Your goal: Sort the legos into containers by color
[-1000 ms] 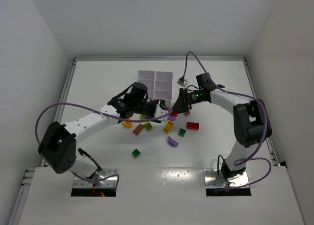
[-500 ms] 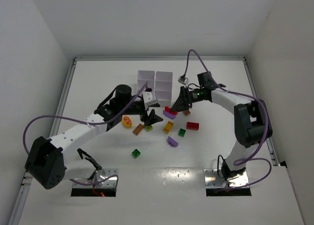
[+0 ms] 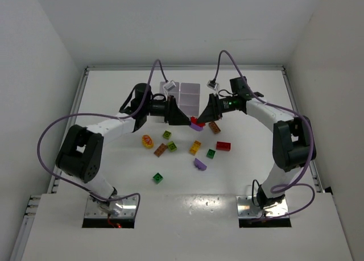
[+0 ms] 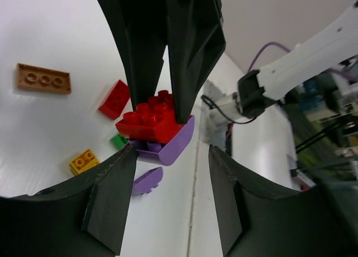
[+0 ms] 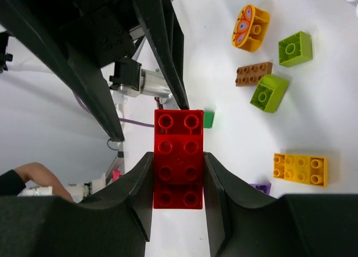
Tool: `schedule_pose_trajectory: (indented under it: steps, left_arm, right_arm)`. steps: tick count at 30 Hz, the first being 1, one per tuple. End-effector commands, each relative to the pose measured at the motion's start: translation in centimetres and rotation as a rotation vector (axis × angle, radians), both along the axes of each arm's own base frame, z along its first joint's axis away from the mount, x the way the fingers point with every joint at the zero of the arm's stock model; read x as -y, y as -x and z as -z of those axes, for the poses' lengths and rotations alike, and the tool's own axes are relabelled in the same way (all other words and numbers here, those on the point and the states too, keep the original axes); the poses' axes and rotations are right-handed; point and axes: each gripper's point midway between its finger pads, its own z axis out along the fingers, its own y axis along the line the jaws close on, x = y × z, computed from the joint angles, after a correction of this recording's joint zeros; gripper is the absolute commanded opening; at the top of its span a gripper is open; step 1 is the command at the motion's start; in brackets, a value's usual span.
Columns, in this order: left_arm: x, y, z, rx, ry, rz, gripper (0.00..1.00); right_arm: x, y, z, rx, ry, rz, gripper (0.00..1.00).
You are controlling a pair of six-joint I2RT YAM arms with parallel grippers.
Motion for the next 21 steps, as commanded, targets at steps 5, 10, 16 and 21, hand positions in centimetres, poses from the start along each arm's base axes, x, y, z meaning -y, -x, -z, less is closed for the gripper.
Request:
schedule_pose_trajectory:
  steps: [5, 10, 16, 21]
  left_arm:
    - [0.4, 0.2, -3.1, -0.015, 0.108, 0.089, 0.6]
    - [0.8, -0.4, -2.6, -0.028, 0.105, 0.117, 0.6]
    - [0.5, -1.1, -1.6, -0.005, 0.081, 0.089, 0.61]
    - [0.5, -1.1, -0.7, -0.019, 0.057, 0.113, 0.61]
  right_arm:
    - [-0.4, 0.1, -4.0, 0.175, -0.058, -0.041, 0.0]
    - [-0.4, 0.1, -4.2, 0.184, -0.067, -0.048, 0.0]
    - [-0.5, 0.3, -4.9, 0.182, -0.076, -0.051, 0.0]
    - [-0.5, 0.2, -5.0, 0.181, -0.077, -0.049, 0.0]
